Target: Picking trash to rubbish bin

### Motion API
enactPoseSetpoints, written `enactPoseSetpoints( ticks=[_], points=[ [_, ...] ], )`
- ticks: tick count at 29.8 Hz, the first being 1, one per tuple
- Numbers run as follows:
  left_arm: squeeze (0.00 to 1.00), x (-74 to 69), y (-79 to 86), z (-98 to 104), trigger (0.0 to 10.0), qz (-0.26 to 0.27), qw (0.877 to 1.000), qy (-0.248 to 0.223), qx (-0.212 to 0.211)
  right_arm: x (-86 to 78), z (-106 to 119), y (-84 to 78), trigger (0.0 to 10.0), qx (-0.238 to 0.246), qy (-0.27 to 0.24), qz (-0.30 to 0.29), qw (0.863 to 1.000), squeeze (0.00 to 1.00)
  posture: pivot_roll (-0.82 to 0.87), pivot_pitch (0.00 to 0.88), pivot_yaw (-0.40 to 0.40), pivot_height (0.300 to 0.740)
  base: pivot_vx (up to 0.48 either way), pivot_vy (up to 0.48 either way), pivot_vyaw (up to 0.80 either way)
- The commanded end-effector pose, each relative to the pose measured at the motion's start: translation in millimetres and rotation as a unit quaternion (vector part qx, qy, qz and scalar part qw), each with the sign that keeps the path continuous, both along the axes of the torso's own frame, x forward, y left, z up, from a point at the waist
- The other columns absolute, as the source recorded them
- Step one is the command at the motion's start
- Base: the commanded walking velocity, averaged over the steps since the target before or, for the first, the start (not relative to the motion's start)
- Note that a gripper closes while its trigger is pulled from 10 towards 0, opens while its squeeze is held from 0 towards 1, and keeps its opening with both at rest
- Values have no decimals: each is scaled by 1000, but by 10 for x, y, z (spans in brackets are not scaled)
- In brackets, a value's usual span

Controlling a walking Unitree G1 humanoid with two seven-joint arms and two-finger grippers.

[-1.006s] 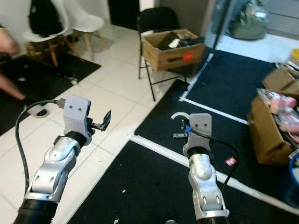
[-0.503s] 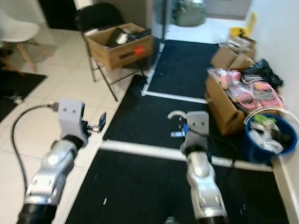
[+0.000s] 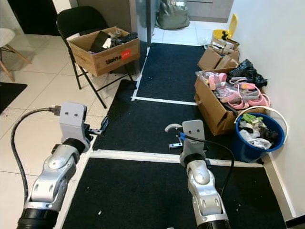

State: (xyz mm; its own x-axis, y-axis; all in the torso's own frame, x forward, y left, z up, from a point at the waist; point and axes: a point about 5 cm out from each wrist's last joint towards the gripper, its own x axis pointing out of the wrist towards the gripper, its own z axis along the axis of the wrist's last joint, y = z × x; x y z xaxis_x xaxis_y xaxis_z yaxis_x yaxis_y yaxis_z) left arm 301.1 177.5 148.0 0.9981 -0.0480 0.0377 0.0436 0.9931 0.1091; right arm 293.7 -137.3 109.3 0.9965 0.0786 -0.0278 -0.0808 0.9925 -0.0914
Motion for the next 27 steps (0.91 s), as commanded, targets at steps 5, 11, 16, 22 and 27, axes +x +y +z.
enactPoseSetpoints(
  ticks=[5, 11, 16, 22, 27],
  points=[
    [0, -19, 67, -102, 10000, 19, 1000, 19, 5, -15, -85, -21, 10000, -13, 11, -3, 1000, 0, -42, 96, 31, 740, 343, 0, 0],
    [0, -15, 58, -94, 10000, 12, 1000, 17, 11, 6, -67, -53, 10000, -13, 7, -11, 1000, 0, -35, 96, 20, 740, 356, 0, 0],
    [0, -14, 65, -91, 10000, 13, 1000, 17, 13, 32, -68, -35, 10000, -10, 5, -10, 1000, 0, -32, 101, 15, 740, 360, 0, 0],
    [0, -13, 69, -97, 10000, 12, 1000, 19, 13, 51, -93, -21, 10000, -2, 11, -12, 1000, 0, -30, 102, 13, 740, 362, 0, -69],
    [0, -20, 55, -100, 10000, 12, 1000, 18, 12, 48, -130, -35, 10000, 0, 17, -14, 1000, 0, -26, 96, 17, 740, 365, 0, -611]
  ],
)
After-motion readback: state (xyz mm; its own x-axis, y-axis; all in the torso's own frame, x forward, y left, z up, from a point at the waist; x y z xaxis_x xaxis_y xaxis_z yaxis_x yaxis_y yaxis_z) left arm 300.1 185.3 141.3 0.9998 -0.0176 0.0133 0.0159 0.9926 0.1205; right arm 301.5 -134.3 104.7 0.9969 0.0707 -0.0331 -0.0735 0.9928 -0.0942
